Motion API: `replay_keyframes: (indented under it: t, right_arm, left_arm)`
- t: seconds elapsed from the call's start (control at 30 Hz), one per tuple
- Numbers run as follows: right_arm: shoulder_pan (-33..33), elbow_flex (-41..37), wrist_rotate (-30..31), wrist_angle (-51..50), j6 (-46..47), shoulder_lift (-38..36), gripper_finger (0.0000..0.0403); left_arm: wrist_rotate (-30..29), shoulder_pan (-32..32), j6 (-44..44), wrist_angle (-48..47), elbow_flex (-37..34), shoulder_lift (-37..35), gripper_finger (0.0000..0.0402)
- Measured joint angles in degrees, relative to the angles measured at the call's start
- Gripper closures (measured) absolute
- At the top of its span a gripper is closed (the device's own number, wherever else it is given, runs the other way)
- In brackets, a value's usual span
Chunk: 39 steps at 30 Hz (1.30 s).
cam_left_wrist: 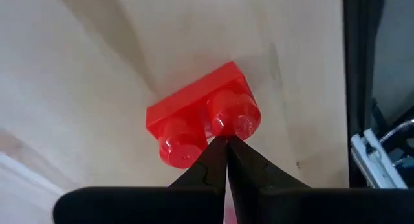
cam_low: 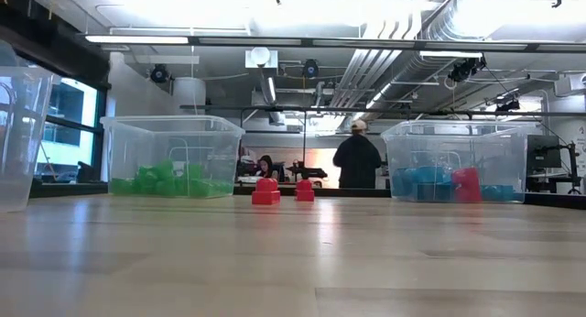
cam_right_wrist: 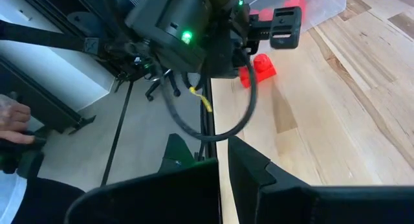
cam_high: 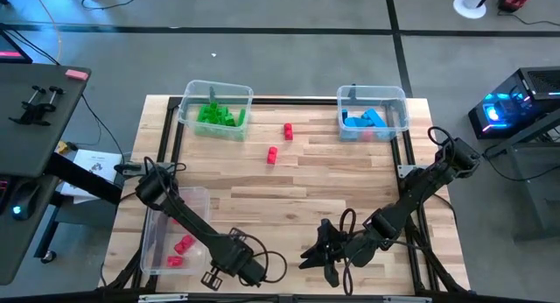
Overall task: Sort blocks
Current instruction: Put the red game piece into the bottom transparent bin
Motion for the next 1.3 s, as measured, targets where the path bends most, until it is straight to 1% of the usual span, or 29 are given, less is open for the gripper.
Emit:
replay_keyframes:
  t: [0.2,0.37,0.47,0.6,0.7,0.83,0.9,1.0,1.13,1.2,1.3]
  right_arm:
    - [0.0,0.0,0.0,-0.4,0.0,0.0,0.0403]
    - [0.0,0.0,0.0,-0.4,0.0,0.0,0.0403]
    - [0.0,0.0,-0.1,-0.4,0.8,0.0,0.0403]
    - [0.4,0.0,-1.7,-0.3,2.6,-0.4,0.0403]
    - [1.4,0.0,-2.1,0.3,2.6,-1.9,0.0403]
    - [3.1,0.0,-2.1,2.5,2.4,-4.7,0.0403]
    - [4.2,0.0,-0.9,3.5,2.1,-6.4,0.0403]
    - [5.8,0.0,0.8,5.5,0.8,-8.9,0.0403]
    - [7.4,0.0,4.3,7.5,-2.1,-11.8,0.0403]
    - [7.8,0.0,6.5,7.8,-3.3,-12.6,0.0403]
    - [8.0,0.0,10.2,7.5,-4.5,-12.9,0.0403]
  left_arm:
    - [0.2,0.2,-0.3,1.3,-1.2,-0.2,0.0401]
    - [0.0,2.4,-3.0,8.1,-1.1,-0.4,0.0401]
    - [-3.4,5.1,-4.8,11.0,-1.1,-0.4,0.0401]
    - [-9.4,9.2,-6.5,11.6,-1.1,-0.7,0.0401]
    - [-12.7,12.4,-7.4,12.3,-1.2,-1.0,0.0401]
    - [-13.2,16.3,-5.8,12.2,-1.3,-1.6,0.0401]
    - [-13.4,17.9,-4.4,12.2,-1.5,-2.9,0.0401]
    - [-13.3,19.8,2.3,12.4,-1.5,-6.5,0.0401]
    - [-11.4,20.3,17.8,14.2,-1.9,-12.0,0.0401]
    - [-11.3,20.2,25.1,16.5,-3.2,-13.5,0.0401]
    - [-11.7,20.3,33.8,20.9,-4.2,-13.8,0.0393]
